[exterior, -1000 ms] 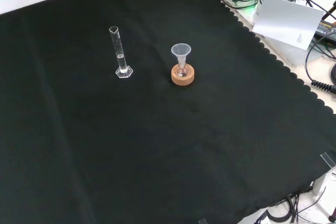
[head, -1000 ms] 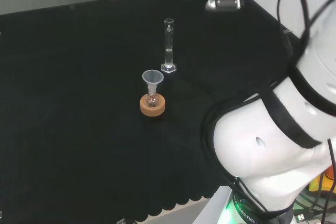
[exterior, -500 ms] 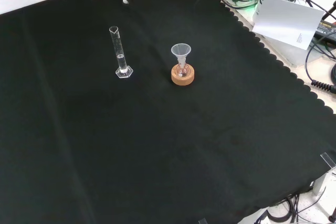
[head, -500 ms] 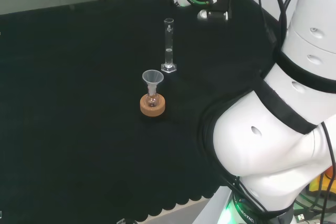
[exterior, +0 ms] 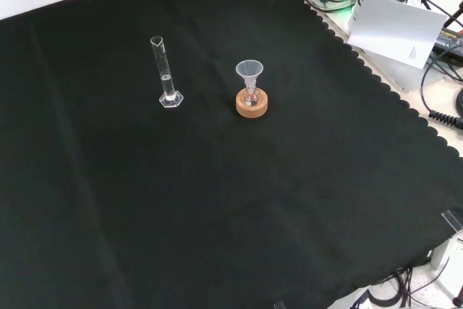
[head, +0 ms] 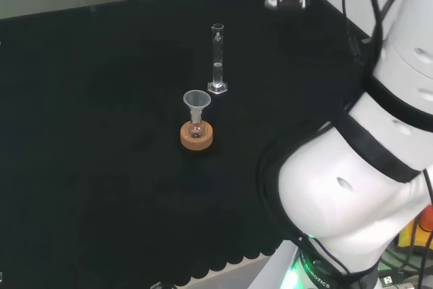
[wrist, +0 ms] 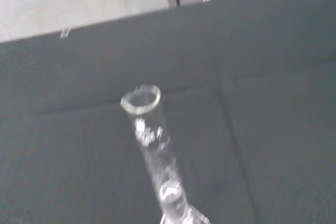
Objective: Pick up the graduated cylinder.
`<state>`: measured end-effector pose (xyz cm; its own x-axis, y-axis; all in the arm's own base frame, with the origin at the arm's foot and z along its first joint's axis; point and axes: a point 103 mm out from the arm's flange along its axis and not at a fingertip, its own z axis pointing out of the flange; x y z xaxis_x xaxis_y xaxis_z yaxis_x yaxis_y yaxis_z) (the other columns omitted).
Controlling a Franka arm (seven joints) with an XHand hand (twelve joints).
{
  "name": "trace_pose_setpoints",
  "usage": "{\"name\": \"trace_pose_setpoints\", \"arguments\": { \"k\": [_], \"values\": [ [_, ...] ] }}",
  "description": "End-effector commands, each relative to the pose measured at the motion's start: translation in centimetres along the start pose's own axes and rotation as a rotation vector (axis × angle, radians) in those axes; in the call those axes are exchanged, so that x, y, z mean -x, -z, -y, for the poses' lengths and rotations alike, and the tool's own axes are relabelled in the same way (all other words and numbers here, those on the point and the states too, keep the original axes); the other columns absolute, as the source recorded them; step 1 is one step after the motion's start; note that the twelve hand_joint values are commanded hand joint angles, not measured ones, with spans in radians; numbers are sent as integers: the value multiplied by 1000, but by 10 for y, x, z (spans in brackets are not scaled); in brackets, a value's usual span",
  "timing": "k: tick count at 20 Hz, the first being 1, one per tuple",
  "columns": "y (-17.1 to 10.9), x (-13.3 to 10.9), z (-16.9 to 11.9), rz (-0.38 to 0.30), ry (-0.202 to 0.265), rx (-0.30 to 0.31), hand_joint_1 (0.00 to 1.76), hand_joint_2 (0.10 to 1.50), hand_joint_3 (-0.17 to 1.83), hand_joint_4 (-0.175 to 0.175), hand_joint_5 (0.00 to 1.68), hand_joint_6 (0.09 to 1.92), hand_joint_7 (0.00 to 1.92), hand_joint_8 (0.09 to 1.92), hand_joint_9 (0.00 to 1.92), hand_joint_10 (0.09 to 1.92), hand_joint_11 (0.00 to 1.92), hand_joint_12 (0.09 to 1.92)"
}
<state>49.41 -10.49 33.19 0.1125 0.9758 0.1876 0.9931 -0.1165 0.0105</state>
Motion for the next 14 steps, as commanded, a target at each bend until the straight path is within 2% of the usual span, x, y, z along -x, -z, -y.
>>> {"name": "trace_pose_setpoints", "arguments": {
  "k": [1, 8, 14],
  "values": [
    [-90, 9, 6, -192, 40, -125, 624, 1139, -175, -45, 441, 87, 266, 640, 493, 604, 266, 1348],
    [-96, 11, 6, -188, 50, -118, 671, 1121, -175, -48, 443, 87, 262, 645, 495, 605, 260, 1345],
    [-105, 18, 8, -249, 60, -113, 778, 1087, -175, -52, 487, 87, 304, 664, 550, 609, 304, 1342]
  ]
}}
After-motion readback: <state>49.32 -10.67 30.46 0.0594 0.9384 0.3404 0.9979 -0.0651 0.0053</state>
